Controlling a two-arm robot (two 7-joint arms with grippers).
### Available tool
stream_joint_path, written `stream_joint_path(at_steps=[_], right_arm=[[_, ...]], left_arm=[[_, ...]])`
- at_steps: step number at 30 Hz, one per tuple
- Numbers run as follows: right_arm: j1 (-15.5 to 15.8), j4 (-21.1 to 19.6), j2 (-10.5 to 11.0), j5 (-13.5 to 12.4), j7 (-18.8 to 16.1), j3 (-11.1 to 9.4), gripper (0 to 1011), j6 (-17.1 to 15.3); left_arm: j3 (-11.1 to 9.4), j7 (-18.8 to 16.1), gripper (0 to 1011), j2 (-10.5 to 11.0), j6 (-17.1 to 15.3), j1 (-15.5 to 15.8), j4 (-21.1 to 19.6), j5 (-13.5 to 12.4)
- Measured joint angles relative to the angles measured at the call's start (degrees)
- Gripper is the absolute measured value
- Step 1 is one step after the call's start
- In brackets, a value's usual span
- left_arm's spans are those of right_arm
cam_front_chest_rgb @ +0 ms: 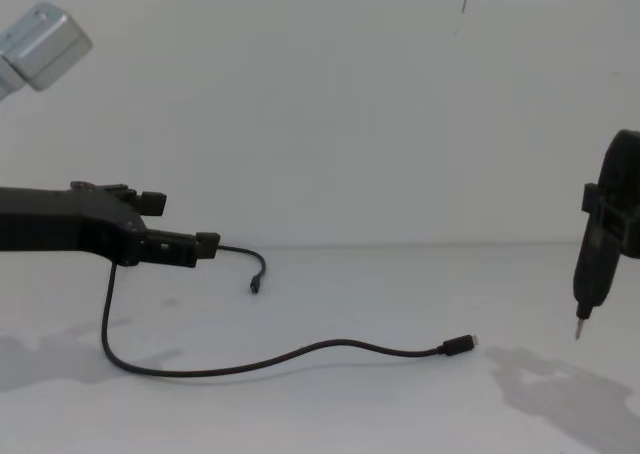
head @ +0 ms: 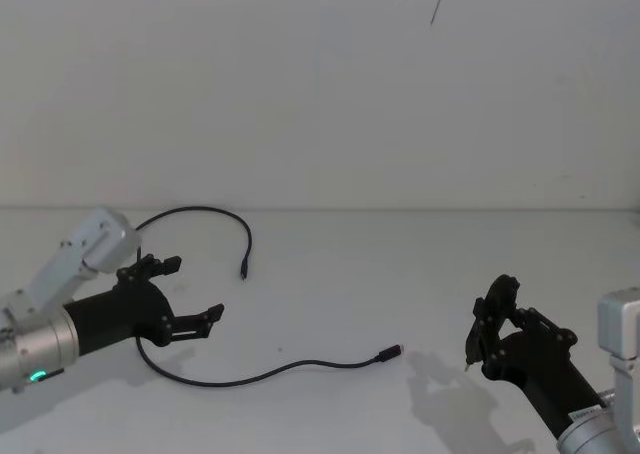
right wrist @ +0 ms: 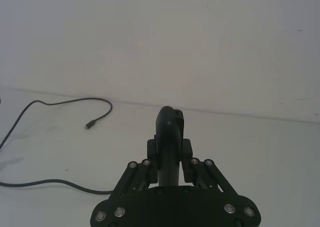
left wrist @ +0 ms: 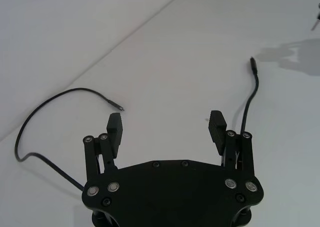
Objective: Pick up the data cable with the one hand.
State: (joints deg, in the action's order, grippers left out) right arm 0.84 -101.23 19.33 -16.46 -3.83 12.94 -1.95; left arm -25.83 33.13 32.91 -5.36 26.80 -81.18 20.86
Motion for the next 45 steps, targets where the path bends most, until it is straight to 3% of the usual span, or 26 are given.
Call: stream_joint_path(at_steps=[8,16,24,32,45], right_arm=[[0.00,0.00,0.00,0.00,0.00,0.00,263,0.00],[0.00,0.00,0.00,0.00,0.00,0.00,263,0.00],[0.00,0.00,0.00,0.00,0.00,0.00,263,0.00],[0.00,0.00,0.00,0.00,0.00,0.00,263,0.00],[0.00,0.00,0.00,0.00,0.00,0.00,263,-0.01]], left_arm=[[-1.53,6.47,1001,0.89,0.76,2.97,2.23,1.25],[-3.46,9.67,1001,1.10,-1.20,4.03,1.09,2.05],[-5.22,10.23,1000,0.84,-3.89,4.88,0.03,2.00],[-6.75,8.59,1001,-0.16,-7.46,5.97,0.03,1.16],[-9.71,7.29,1000,-3.16,-11.02,9.54,4.15,-0.27]])
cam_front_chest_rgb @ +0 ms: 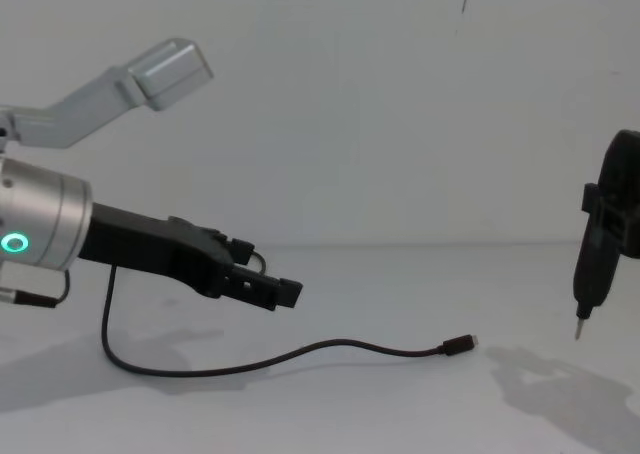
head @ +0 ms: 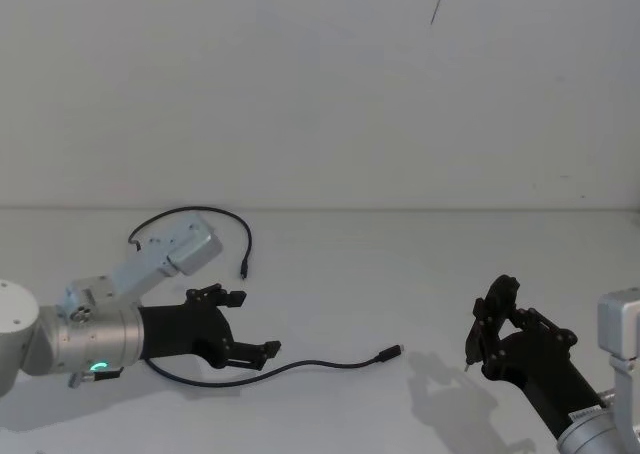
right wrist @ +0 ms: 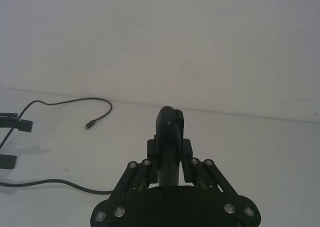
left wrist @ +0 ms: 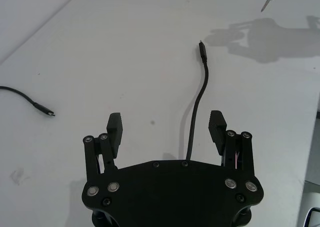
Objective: Pick up the data cable with the one hand.
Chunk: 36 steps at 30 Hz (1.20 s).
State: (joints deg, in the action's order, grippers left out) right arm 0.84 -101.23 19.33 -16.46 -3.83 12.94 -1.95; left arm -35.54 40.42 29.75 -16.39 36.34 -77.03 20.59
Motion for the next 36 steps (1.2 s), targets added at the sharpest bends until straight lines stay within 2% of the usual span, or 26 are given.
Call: stream_joint_path(at_steps=[13,26,36], right_arm=[[0.00,0.00,0.00,0.00,0.00,0.00,263,0.01],[0.00,0.00,0.00,0.00,0.00,0.00,263,0.00],[0.00,0.00,0.00,0.00,0.00,0.00,263,0.00]], left_arm=[[-2.87,1.20,1001,-2.87,-0.35,3.42,4.55,-0.71],[-5.14,1.51,1001,-4.63,-0.73,5.19,7.48,-1.62],[-6.09,0.94,1000,-6.18,-0.95,5.87,9.67,-2.59]])
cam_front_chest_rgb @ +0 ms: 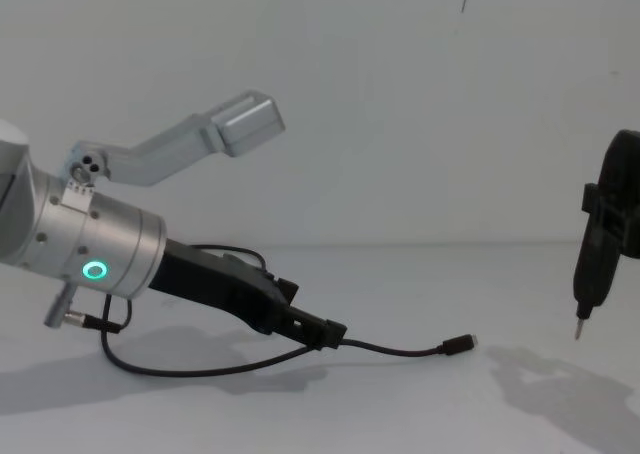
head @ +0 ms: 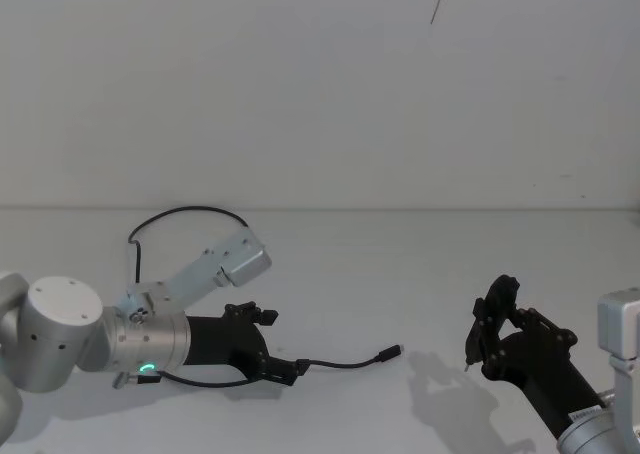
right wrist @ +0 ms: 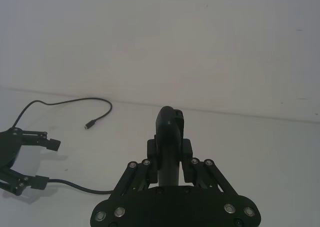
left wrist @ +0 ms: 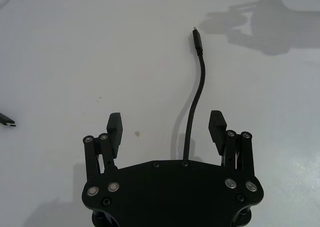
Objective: Pick up the data cable with the one hand.
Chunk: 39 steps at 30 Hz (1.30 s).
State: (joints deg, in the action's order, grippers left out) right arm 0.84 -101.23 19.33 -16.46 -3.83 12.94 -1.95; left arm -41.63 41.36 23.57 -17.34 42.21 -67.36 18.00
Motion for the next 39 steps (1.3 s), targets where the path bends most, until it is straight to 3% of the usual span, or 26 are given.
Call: stream_joint_path(at_steps=[21,30,39], right_arm=[[0.00,0.00,0.00,0.00,0.00,0.00,263,0.00],[0.00,0.00,0.00,0.00,0.00,0.00,263,0.00],[0.00,0.00,0.00,0.00,0.00,0.00,263,0.00]], left_arm=[[-0.17,-2.39,972,-3.01,-2.61,0.25,2.77,-1.20],[-0.05,-2.83,764,-3.38,-3.24,0.15,3.04,-1.34],[0.02,-3.07,458,-3.62,-3.56,0.11,3.17,-1.41]])
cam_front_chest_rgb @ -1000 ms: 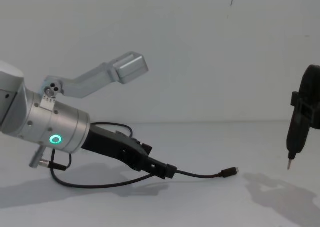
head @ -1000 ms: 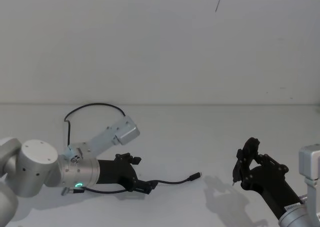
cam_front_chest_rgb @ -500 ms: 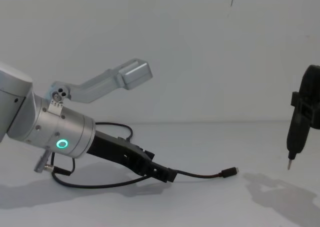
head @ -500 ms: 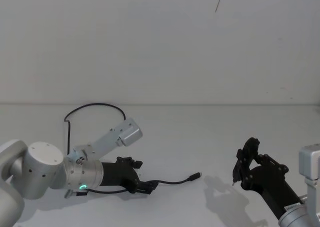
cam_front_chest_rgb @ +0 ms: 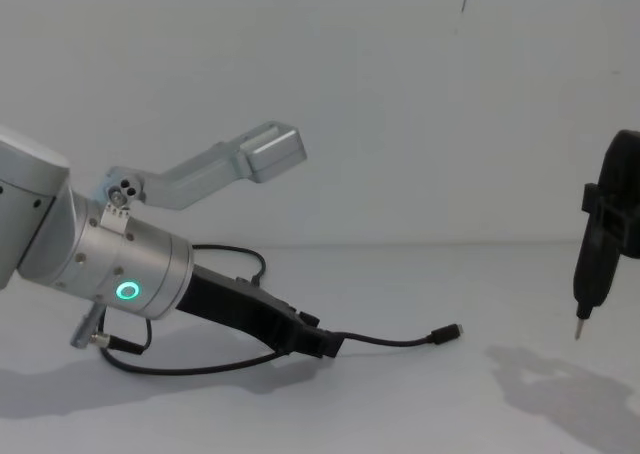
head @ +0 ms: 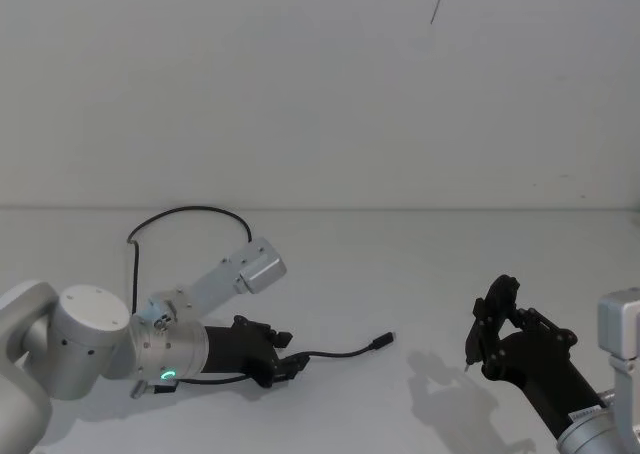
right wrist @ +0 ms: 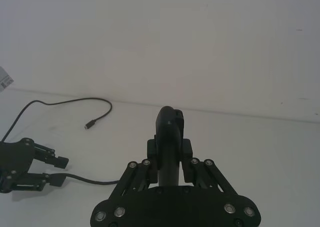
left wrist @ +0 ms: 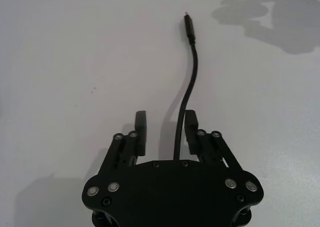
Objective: Pick up the data cable with the one hand.
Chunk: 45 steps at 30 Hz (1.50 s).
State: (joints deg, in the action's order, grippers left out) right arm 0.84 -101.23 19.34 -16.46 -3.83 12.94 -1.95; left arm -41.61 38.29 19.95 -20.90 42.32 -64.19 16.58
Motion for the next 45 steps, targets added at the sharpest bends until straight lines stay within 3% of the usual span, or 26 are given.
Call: stream_joint_path(at_steps=[13,33,45], right_arm=[[0.00,0.00,0.00,0.00,0.00,0.00,263,0.00],[-0.13,-0.81,-0.20,-0.68,-0.77,-0.52,263,0.00],[0.03,-3.97,-0.50,-3.63,-2.87,-1.78,263,-1.41]], left_arm=[[0.06,-0.12,61,-0.11,-0.19,-0.05,0.08,-0.06],[0.37,0.07,49,0.07,0.68,-0.38,-0.40,-0.06],[2.69,2.76,49,4.24,5.12,-2.32,-4.37,1.83]])
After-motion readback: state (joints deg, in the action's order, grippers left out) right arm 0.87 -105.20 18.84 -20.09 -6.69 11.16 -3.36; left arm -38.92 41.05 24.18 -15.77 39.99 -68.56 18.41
